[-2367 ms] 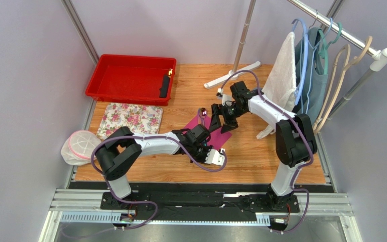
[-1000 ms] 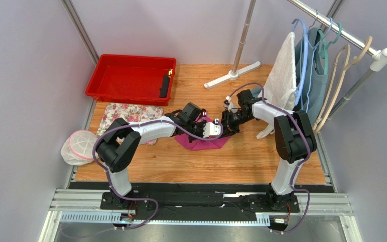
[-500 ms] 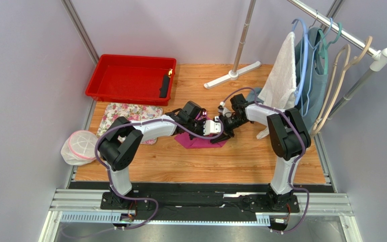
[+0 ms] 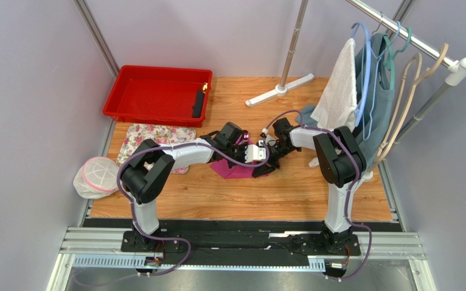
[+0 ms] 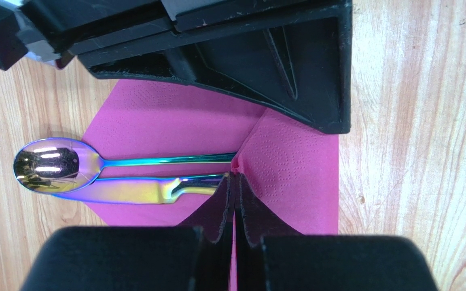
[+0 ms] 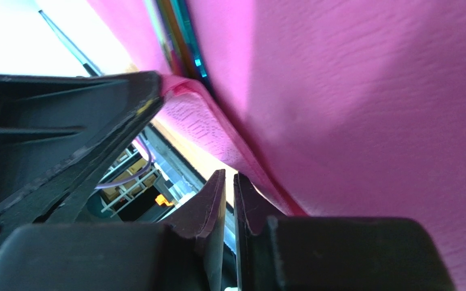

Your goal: Place the utensils on the paper napkin and roll it up

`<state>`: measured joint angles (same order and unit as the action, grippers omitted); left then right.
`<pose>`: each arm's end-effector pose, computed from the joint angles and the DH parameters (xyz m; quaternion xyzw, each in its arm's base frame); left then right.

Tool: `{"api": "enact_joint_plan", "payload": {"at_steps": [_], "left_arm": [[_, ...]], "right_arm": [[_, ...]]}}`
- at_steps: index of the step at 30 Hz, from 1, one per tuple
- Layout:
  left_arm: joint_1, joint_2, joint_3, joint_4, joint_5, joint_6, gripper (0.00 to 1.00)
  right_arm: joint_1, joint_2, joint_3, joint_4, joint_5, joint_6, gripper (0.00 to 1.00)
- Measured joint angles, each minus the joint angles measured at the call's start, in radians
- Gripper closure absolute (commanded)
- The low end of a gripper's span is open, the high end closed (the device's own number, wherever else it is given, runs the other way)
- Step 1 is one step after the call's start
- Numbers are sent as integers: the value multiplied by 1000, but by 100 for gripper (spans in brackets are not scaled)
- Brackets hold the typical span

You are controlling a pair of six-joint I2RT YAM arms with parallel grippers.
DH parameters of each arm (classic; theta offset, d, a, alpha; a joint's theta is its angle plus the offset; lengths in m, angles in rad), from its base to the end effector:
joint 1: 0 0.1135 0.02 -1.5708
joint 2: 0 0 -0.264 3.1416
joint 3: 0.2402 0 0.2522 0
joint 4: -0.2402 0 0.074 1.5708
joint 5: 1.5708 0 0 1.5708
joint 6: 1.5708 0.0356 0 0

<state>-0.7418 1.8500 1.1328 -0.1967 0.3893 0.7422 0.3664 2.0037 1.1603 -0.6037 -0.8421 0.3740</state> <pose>0.2726 -0.2681 0.1668 0.6736 0.6424 -0.1830 0.3165 0.3177 0.1504 0.1131 0.0218 -0.9110 -0.4007 0.0950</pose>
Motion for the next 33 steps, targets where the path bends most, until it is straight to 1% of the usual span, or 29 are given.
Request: {"api": "enact_joint_plan", "payload": {"at_steps": [2, 3, 5, 6, 7, 9, 12, 16, 18, 21, 23, 26, 28, 33], "left_arm": [[3, 1, 0, 0, 0, 0, 92], [4, 1, 1, 0, 0, -1, 80], [8, 0, 3, -2, 0, -11, 69], [10, 0, 5, -2, 1, -17, 61], [15, -3, 5, -6, 2, -35, 59], [32, -19, 5, -21, 12, -75, 56], [78, -85, 5, -69, 58, -200, 56], [143, -217, 2, -126, 192, -415, 55], [163, -281, -32, -115, 265, -528, 55], [160, -340, -140, -53, 375, -726, 54], [156, -332, -216, 2, 421, -841, 54], [153, -277, -294, 72, 453, -978, 54], [153, -223, -314, 122, 462, -1060, 54], [153, -138, -306, 246, 469, -1189, 53]], "right_arm": [[0, 8, 0, 3, 8, 1, 87], [0, 13, 0, 4, 13, 3, 87], [0, 22, 0, 6, 19, 7, 88], [0, 25, 0, 7, 19, 11, 88], [0, 26, 0, 7, 19, 16, 88], [0, 26, 0, 7, 22, 22, 88], [2, 26, 0, 7, 23, 30, 89], [2, 26, -2, 9, 24, 41, 91], [2, 26, -4, 13, 25, 45, 91], [2, 26, -10, 23, 21, 48, 91], [2, 26, -11, 26, 20, 49, 91], [2, 25, -15, 32, 16, 50, 91], [2, 25, -16, 36, 14, 52, 92], [2, 24, -19, 45, 11, 58, 93]]}}
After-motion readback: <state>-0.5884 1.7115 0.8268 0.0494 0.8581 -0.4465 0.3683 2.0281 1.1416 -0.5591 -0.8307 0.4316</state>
